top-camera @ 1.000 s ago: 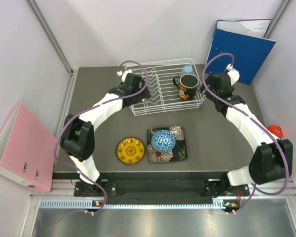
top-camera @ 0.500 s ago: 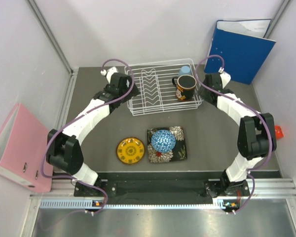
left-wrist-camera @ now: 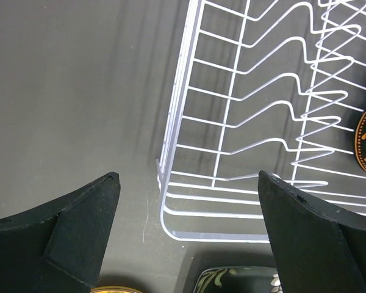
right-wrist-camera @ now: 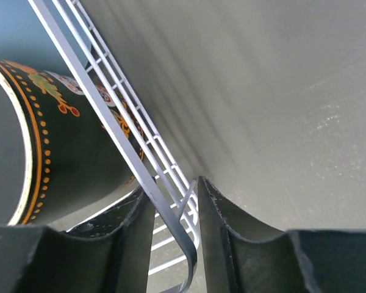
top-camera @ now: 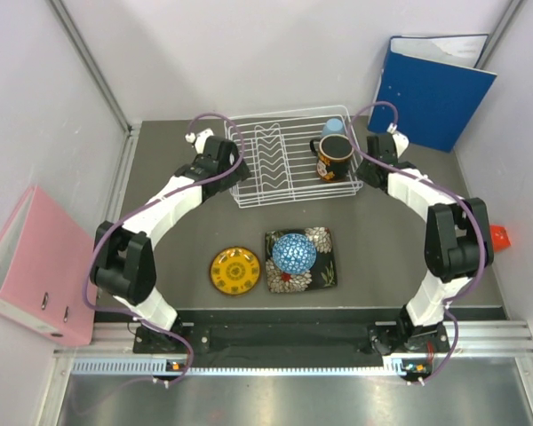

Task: Unload the mixed dishes from the dish rack
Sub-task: Adjust the dish rack at the center of the board.

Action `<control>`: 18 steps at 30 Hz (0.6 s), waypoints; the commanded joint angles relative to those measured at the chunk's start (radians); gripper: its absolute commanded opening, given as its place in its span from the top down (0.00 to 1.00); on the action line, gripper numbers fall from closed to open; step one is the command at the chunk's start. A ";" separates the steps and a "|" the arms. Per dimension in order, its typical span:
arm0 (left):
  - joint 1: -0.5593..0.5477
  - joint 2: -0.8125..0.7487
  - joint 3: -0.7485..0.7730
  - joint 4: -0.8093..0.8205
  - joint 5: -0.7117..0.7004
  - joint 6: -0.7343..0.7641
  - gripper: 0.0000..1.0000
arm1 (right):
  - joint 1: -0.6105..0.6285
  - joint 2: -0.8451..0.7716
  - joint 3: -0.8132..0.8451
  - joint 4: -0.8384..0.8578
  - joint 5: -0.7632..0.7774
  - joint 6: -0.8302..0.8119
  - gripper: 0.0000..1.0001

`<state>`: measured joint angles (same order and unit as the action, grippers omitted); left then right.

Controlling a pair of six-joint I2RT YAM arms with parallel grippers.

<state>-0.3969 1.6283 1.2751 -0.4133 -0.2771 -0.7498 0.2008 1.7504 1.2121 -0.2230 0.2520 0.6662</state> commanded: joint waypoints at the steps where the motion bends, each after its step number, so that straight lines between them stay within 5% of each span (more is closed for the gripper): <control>1: 0.004 -0.012 0.030 0.027 0.012 0.003 0.01 | 0.005 -0.014 -0.031 0.043 -0.003 0.007 0.68; 8: 0.004 0.005 0.033 0.025 0.035 0.003 0.01 | 0.029 -0.020 -0.069 0.053 -0.008 0.004 1.00; 18: 0.004 0.005 0.018 0.027 0.039 0.010 0.01 | 0.106 -0.006 -0.069 0.057 -0.002 0.004 1.00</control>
<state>-0.3969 1.6306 1.2766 -0.4114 -0.2466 -0.7494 0.2333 1.7416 1.1584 -0.1596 0.2527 0.6735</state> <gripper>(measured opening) 0.990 0.220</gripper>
